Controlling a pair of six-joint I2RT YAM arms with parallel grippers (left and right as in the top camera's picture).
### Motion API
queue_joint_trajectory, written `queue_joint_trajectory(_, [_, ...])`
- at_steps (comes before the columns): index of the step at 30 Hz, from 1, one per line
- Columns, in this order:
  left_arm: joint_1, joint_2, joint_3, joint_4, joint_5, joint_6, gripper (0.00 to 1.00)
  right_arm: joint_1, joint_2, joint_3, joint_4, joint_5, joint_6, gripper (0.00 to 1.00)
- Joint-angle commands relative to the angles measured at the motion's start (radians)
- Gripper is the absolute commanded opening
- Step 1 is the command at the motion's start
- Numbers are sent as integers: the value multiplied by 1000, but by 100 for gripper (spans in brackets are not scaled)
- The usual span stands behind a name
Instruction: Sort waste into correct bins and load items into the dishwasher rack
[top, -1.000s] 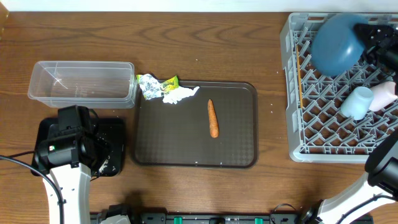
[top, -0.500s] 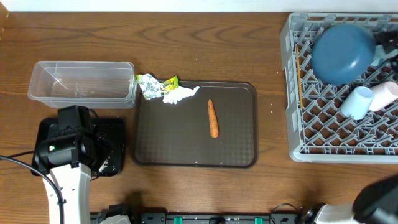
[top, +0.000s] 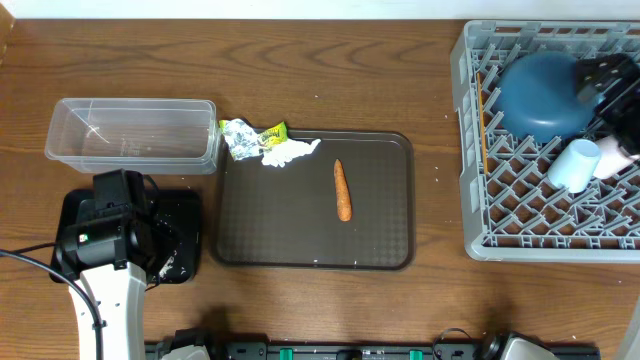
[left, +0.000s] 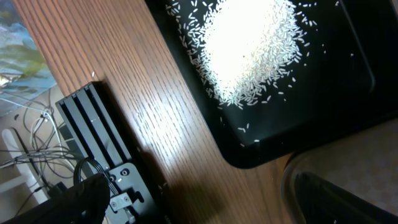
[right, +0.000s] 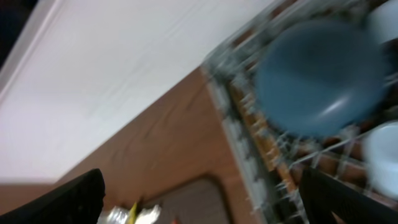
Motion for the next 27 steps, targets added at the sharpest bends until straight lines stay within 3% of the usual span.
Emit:
queue_joint_trajectory(1, [5,-2,11,-4,-12,-9,98,75,-58,11,-72,-71,-35,99])
queue_joint_trajectory(10, [5,-2,11,-4,-12,-9,98,341,-67,-24,-305,117,-76,99])
queue_joint_trajectory(16, [5,-2,11,-4,-12,-9,98,484,-44,-129,-288,150,-71,99])
queue_joint_trajectory(27, [5,-2,11,-4,-12,-9,98,550,20,-288,-231,143,-39,99])
